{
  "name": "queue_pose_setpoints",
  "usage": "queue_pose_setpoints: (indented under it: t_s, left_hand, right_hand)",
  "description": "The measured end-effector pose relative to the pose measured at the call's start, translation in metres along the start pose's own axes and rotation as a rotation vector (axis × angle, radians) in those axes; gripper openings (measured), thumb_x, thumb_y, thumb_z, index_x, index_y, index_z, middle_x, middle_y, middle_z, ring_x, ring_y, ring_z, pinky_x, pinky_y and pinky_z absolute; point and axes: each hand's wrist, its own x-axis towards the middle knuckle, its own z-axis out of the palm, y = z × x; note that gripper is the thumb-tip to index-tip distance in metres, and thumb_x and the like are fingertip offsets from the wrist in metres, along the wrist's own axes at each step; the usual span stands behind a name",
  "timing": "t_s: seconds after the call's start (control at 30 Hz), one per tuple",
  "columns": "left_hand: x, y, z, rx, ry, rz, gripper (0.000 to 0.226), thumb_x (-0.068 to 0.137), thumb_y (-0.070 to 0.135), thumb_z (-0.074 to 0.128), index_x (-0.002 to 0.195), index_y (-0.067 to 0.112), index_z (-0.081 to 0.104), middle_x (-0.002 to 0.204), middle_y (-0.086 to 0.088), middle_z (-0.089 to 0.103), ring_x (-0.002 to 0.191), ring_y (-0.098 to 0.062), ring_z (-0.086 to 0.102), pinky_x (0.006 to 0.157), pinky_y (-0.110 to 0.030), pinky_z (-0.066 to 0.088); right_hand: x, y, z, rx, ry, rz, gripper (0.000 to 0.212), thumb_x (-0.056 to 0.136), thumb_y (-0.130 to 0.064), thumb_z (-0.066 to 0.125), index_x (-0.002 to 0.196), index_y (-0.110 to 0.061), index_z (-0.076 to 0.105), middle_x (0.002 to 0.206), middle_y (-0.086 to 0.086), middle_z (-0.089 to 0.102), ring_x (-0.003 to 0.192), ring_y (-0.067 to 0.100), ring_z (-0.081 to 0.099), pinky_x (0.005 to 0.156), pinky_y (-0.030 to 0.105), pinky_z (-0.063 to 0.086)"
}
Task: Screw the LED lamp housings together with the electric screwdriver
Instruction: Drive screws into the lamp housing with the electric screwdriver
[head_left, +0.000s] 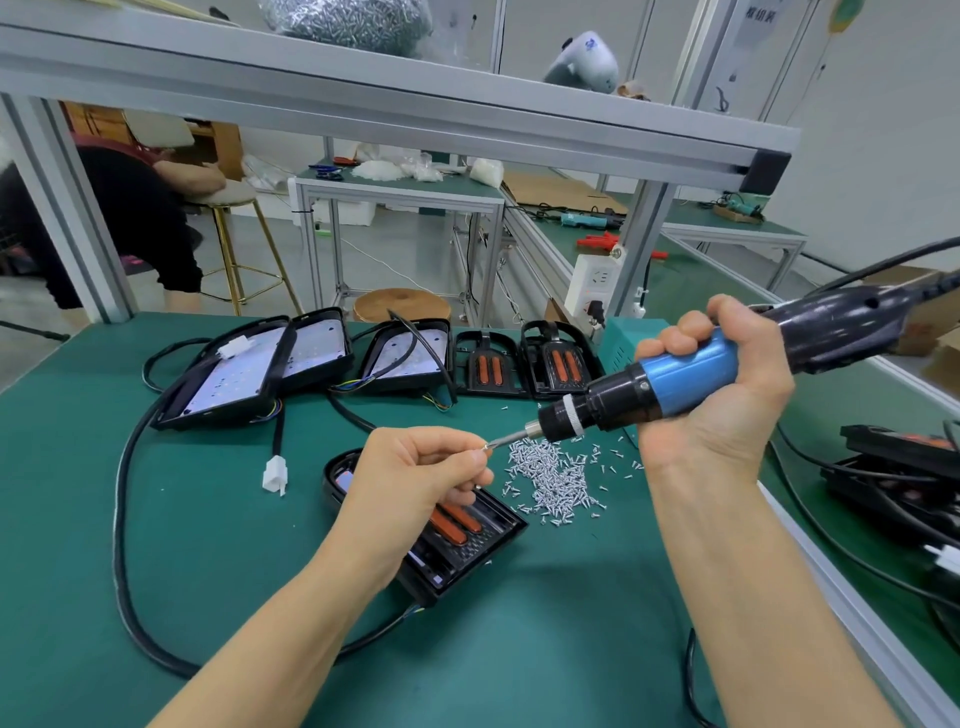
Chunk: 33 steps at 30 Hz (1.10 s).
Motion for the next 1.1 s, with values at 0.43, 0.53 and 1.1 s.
queue_pose_setpoints:
  t_s: [0.43,0.53,1.1]
  left_hand:
    - [0.007,-0.001,-0.04,0.227,0.209,0.055,0.034,0.062,0.032,0.075,0.095,0.036,0.072,0.087,0.003,0.065,0.064,-0.005,0.053,0.067,-0.015,0.043]
    - [0.011,-0.009,-0.077,0.435,0.479,-0.137,0.031,0.075,0.044,0.072,0.097,0.024,0.063,0.099,0.001,0.063,0.086,-0.014,0.058,0.074,-0.028,0.044]
    - [0.018,-0.036,-0.067,0.058,0.261,-0.387,0.024,0.076,-0.007,0.07,0.089,0.013,0.07,0.074,-0.003,0.073,0.061,-0.016,0.065,0.07,-0.037,0.054]
  right_hand:
    - [0.001,0.007,-0.001,0.016,-0.016,-0.012,0.011,0.074,-0.016,0.058,0.081,-0.016,0.05,0.058,-0.005,0.051,0.048,0.007,0.048,0.054,0.021,0.045]
    - [0.002,0.01,-0.006,0.011,-0.006,-0.009,0.011,0.074,-0.016,0.058,0.081,-0.016,0.05,0.057,-0.006,0.051,0.048,0.007,0.048,0.054,0.02,0.044]
    - [0.007,0.081,-0.012,-0.173,-0.075,0.044,0.014,0.069,-0.005,0.058,0.079,-0.015,0.056,0.056,0.001,0.048,0.047,0.013,0.046,0.052,0.022,0.044]
